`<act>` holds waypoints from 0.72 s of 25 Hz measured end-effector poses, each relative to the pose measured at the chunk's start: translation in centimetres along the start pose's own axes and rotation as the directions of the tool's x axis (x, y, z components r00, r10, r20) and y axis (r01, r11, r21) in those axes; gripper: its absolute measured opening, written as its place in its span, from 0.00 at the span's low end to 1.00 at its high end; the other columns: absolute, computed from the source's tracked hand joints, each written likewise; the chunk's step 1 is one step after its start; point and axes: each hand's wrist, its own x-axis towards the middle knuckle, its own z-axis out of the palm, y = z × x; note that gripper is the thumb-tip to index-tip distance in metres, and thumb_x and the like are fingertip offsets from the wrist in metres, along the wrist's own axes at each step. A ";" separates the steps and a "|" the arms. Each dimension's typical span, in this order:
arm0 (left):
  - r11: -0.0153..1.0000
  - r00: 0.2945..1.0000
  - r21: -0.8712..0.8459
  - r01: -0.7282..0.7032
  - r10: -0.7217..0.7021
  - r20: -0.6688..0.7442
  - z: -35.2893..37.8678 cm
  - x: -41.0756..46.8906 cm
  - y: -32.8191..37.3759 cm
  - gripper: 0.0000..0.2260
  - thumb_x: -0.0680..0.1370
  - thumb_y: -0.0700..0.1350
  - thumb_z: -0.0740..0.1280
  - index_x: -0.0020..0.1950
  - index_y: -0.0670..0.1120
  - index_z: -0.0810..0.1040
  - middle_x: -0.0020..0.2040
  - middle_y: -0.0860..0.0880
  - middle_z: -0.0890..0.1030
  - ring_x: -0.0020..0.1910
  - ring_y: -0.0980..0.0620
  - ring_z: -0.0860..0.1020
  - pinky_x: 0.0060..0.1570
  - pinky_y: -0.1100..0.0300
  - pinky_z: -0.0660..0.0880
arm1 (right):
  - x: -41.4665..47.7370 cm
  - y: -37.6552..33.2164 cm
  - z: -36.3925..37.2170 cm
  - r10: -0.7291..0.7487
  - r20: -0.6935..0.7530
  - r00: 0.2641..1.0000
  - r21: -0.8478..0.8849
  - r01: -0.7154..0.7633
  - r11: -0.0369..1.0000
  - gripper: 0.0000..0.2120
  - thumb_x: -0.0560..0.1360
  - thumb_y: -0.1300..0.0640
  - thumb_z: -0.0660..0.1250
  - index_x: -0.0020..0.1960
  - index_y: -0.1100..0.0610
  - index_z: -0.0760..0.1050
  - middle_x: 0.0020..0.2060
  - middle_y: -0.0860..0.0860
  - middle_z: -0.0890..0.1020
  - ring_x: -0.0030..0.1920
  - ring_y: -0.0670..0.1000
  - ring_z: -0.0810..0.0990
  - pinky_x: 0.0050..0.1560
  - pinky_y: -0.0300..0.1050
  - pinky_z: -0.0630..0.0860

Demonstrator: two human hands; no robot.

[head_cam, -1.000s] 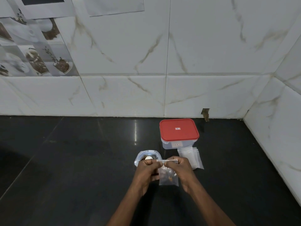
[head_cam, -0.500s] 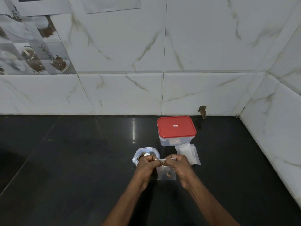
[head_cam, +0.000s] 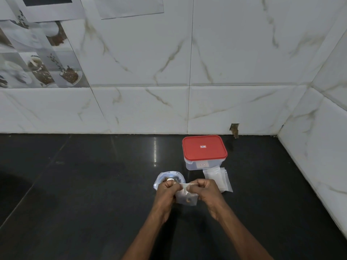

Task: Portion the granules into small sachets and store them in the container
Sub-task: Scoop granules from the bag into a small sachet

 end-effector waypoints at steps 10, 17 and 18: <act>1.000 0.998 0.022 -0.012 0.011 0.059 0.4 0.4 -1.1 0.14 0.68 0.46 0.77 0.44 0.36 0.82 0.42 0.36 0.81 0.44 0.39 0.78 0.49 0.44 0.75 | 0.4 0.6 0.0 -0.045 -0.083 0.996 -0.135 0.033 0.990 0.04 0.71 0.63 0.70 0.39 0.63 0.82 0.37 0.60 0.83 0.39 0.52 0.81 0.42 0.47 0.79; 1.000 0.999 -0.017 0.021 -0.022 -0.045 0.3 0.9 -1.1 0.04 0.75 0.32 0.68 0.49 0.33 0.81 0.43 0.36 0.84 0.41 0.40 0.83 0.48 0.43 0.80 | 0.0 0.2 -0.5 0.040 -0.037 0.998 0.103 -0.036 0.994 0.03 0.73 0.68 0.69 0.42 0.64 0.82 0.39 0.60 0.85 0.38 0.55 0.84 0.43 0.52 0.82; 1.000 0.999 -0.016 0.019 -0.020 -0.037 0.2 1.1 -1.2 0.05 0.76 0.32 0.68 0.49 0.33 0.80 0.43 0.36 0.84 0.41 0.41 0.83 0.48 0.45 0.79 | 0.0 0.2 -0.5 0.025 -0.040 0.999 0.075 -0.022 0.997 0.04 0.73 0.68 0.69 0.41 0.63 0.81 0.38 0.58 0.85 0.38 0.54 0.84 0.42 0.51 0.81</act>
